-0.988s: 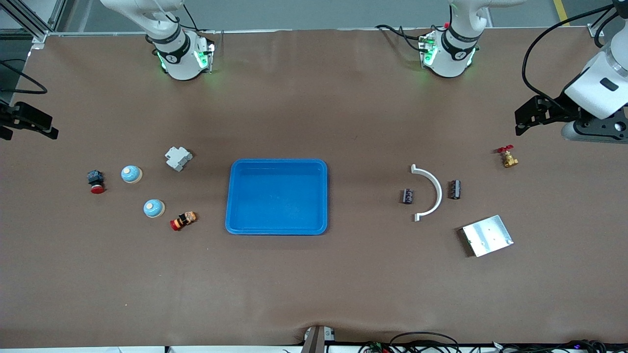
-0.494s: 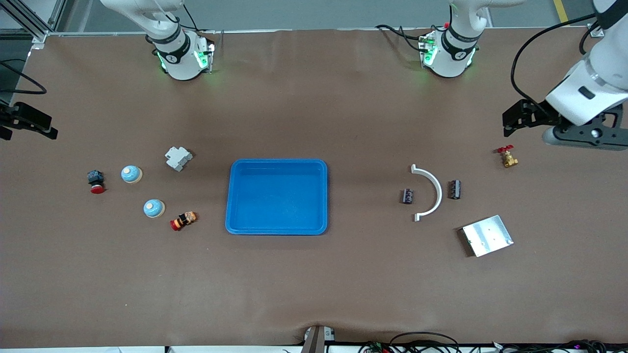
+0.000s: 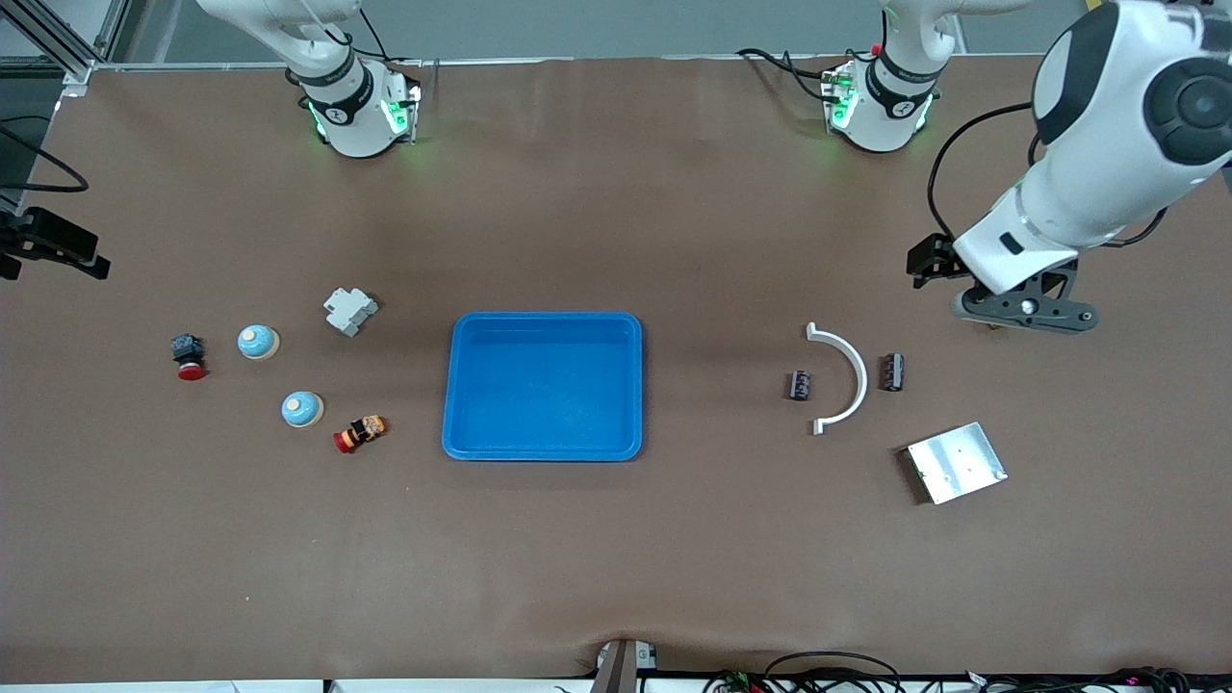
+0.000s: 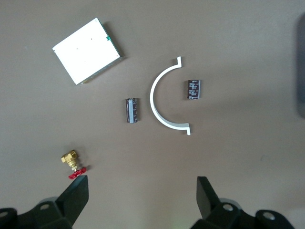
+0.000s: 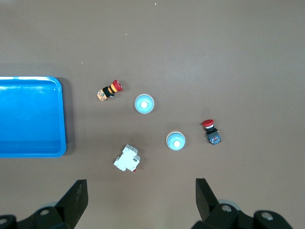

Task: Place electrolytic capacitor and blue bell in tray
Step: 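Move the left gripper to a capacitor while the right gripper reaches a bell, then grasp the capacitor with the left gripper while the right gripper grasps the bell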

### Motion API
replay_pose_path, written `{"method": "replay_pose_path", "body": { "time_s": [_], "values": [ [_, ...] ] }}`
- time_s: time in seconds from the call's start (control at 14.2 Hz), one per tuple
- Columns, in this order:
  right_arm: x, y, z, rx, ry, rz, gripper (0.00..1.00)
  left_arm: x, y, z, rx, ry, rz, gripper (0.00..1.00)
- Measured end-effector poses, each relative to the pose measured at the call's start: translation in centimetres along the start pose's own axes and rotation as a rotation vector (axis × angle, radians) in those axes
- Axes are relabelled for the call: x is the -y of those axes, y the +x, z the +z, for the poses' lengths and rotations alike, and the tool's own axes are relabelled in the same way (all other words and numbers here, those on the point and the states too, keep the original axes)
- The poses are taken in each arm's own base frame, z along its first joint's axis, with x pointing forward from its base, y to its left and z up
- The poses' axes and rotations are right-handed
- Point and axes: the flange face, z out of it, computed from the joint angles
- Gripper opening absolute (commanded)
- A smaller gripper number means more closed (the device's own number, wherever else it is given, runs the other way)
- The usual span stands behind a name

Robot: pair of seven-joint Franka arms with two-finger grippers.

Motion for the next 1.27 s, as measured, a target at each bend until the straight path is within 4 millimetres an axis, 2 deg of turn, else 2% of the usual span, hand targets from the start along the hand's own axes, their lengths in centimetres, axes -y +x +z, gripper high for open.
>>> {"method": "replay_pose_path", "body": {
  "time_s": [0.14, 0.28, 0.49, 0.64, 0.78, 1.06, 1.27],
  "values": [
    [0.0, 0.7, 1.0, 0.005, -0.001, 0.0, 1.0, -0.1, 0.1, 2.1, -0.006, -0.005, -0.008, 1.0],
    [0.0, 2.4, 3.6, 0.023, -0.002, -0.001, 1.0, -0.3, 0.1, 3.8, -0.014, -0.021, -0.034, 1.0],
    [0.1, 5.6, 9.6, 0.07, -0.005, -0.004, 1.0, -0.6, 0.1, 6.4, -0.038, -0.025, -0.045, 1.0],
    [0.1, 7.5, 14.4, 0.095, -0.007, -0.007, 1.0, -1.1, -0.1, 9.2, -0.072, -0.029, -0.063, 1.0],
    [0.7, 8.8, 18.9, 0.107, -0.009, -0.02, 1.0, -2.6, -0.5, 12.3, -0.097, -0.037, -0.085, 1.0],
    [2.0, 9.3, 26.9, 0.094, -0.013, -0.041, 1.0, -6.1, 0.4, 17.2, -0.103, -0.07, -0.112, 1.0],
    [2.5, 8.0, 32.9, 0.085, -0.016, -0.05, 1.0, -7.8, 1.2, 20.7, -0.104, -0.071, -0.124, 1.0]
  ]
}}
